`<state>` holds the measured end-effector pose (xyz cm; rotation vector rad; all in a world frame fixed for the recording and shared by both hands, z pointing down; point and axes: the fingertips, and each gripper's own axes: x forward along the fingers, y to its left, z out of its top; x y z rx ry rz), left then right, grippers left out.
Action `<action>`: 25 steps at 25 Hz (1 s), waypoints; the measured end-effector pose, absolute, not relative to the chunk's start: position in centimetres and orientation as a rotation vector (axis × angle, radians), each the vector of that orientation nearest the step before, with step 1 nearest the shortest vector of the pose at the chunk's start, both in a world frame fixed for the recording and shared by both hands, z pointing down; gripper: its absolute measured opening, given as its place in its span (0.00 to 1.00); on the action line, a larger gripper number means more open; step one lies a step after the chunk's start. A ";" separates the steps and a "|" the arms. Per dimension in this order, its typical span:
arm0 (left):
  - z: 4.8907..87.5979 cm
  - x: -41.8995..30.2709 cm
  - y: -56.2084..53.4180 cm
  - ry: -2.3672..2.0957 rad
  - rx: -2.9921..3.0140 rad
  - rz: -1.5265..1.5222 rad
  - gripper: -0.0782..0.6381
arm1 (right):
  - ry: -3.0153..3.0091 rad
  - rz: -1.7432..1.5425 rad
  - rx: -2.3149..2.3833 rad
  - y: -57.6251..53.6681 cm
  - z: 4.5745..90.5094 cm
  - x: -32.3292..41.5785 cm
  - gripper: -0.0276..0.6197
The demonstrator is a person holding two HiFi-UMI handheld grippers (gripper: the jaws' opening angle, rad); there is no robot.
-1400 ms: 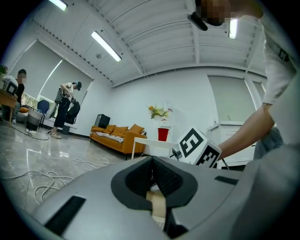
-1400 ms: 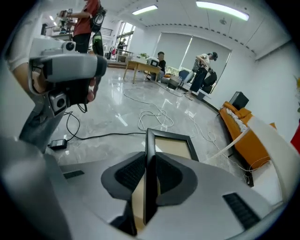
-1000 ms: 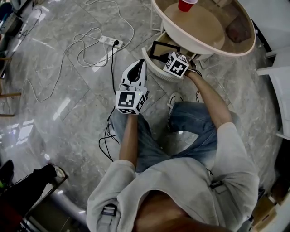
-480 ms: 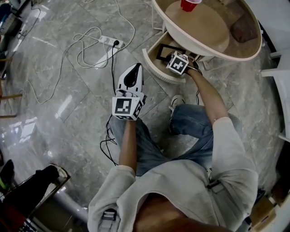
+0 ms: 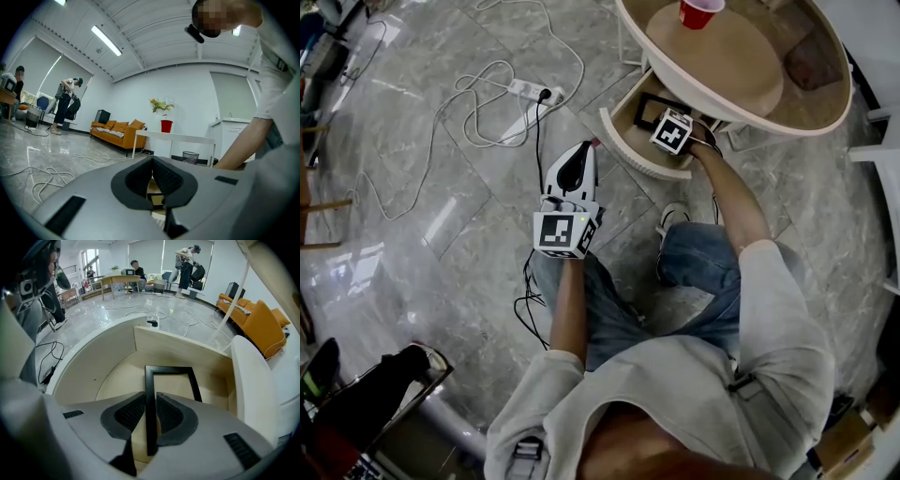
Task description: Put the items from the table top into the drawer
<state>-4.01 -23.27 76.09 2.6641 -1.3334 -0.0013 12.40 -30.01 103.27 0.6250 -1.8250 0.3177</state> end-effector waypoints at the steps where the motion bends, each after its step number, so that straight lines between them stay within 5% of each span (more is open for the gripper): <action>1: 76.1 -4.0 -23.3 -1.332 2.664 0.000 0.13 | -1.824 0.319 0.621 -30.0 103.4 12.4 0.20; 7: 76.2 -4.2 -23.3 -1.327 2.666 -0.004 0.13 | -1.849 0.320 0.623 -29.8 102.6 11.9 0.27; 16: 74.6 -3.1 -21.9 -1.268 2.687 -0.102 0.13 | -2.033 0.086 0.698 -29.4 94.8 6.6 0.10; 25: 72.1 -3.3 -19.7 -1.250 2.712 -0.154 0.13 | -2.274 -0.178 0.700 -28.5 81.3 -1.6 0.08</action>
